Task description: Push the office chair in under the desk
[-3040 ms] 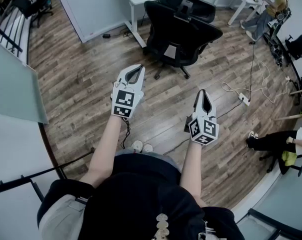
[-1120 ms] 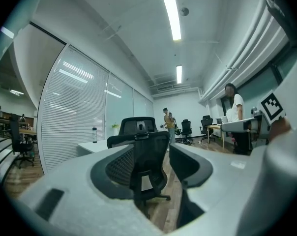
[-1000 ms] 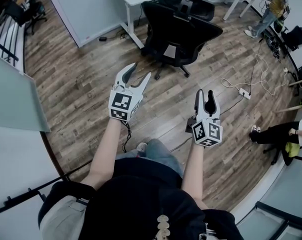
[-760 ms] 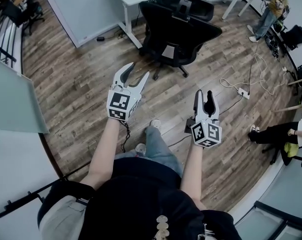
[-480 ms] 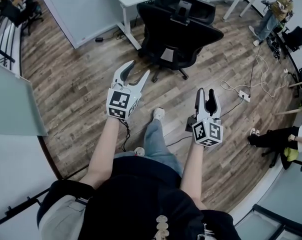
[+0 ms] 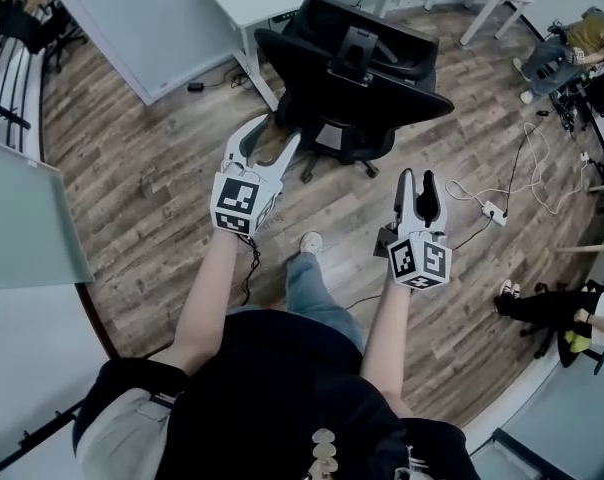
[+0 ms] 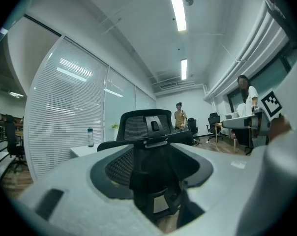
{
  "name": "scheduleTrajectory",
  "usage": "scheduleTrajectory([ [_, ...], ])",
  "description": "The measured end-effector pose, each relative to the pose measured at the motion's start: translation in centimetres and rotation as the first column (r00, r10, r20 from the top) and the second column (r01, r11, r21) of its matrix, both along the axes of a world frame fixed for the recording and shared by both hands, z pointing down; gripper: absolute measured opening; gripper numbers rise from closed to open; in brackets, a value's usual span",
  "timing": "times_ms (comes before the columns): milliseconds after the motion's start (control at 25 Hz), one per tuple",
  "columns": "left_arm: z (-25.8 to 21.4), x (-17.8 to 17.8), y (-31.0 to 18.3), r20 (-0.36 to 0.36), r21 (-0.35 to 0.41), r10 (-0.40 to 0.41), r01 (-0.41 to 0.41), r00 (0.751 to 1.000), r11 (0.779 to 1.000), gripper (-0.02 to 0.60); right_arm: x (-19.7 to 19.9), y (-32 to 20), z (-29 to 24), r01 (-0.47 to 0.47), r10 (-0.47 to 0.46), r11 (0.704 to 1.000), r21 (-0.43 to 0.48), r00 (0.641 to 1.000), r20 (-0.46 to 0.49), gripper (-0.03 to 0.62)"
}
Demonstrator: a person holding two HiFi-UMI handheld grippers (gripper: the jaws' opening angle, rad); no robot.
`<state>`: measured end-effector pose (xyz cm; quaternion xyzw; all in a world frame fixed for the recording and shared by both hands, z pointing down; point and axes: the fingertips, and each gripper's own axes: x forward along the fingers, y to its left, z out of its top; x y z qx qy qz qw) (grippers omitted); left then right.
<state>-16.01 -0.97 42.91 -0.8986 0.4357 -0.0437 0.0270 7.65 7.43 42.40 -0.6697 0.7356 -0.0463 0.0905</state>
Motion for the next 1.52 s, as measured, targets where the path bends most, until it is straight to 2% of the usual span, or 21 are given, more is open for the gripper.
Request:
scheduleTrajectory([
  [200, -0.7, 2.3, -6.8, 0.0, 0.0, -0.026, 0.026, 1.0, 1.0, 0.218, 2.2, -7.1, -0.9, 0.03, -0.03, 1.0, 0.004, 1.0, -0.002, 0.176],
  [400, -2.2, 4.7, -12.6, 0.003, 0.031, -0.041, 0.041, 0.999, 0.999, 0.223, 4.1, -13.5, -2.5, 0.062, -0.062, 0.998, 0.032, 0.998, -0.012, 0.176],
  [600, -3.0, 6.2, -16.1, 0.014, 0.051, -0.058, 0.057, 0.998, 0.997, 0.223, 5.2, -17.9, -3.5, 0.097, -0.098, 0.994, 0.051, 0.995, 0.008, 0.176],
  [1000, -2.9, 6.9, -19.6, 0.02, 0.033, -0.057, 0.056, 0.998, 0.998, 0.222, 5.7, -21.6, -3.7, 0.121, -0.122, 0.992, 0.046, 0.992, 0.016, 0.175],
  [1200, -2.9, 6.5, -21.0, 0.028, 0.024, -0.049, 0.048, 0.998, 0.999, 0.222, 5.6, -22.2, -3.7, 0.141, -0.141, 0.99, 0.023, 0.99, -0.017, 0.175],
  [1320, -2.7, 6.1, -21.4, 0.098, 0.023, -0.014, 0.011, 0.995, 1.0, 0.222, 5.1, -22.3, -3.5, 0.193, -0.194, 0.981, -0.023, 0.977, -0.093, 0.173],
  [1400, -2.3, 6.3, -21.3, 0.193, 0.011, 0.058, -0.061, 0.98, 0.998, 0.222, 4.6, -22.1, -3.6, 0.244, -0.253, 0.967, -0.073, 0.952, -0.174, 0.172],
  [1440, -2.0, 6.5, -21.2, 0.25, 0.001, 0.102, -0.105, 0.963, 0.994, 0.223, 4.4, -22.0, -3.7, 0.271, -0.288, 0.957, -0.105, 0.932, -0.221, 0.172],
  [1520, -1.3, 6.8, -21.1, 0.363, -0.019, 0.181, -0.187, 0.914, 0.982, 0.237, 3.8, -21.9, -3.4, 0.325, -0.367, 0.928, -0.181, 0.878, -0.307, 0.172],
])
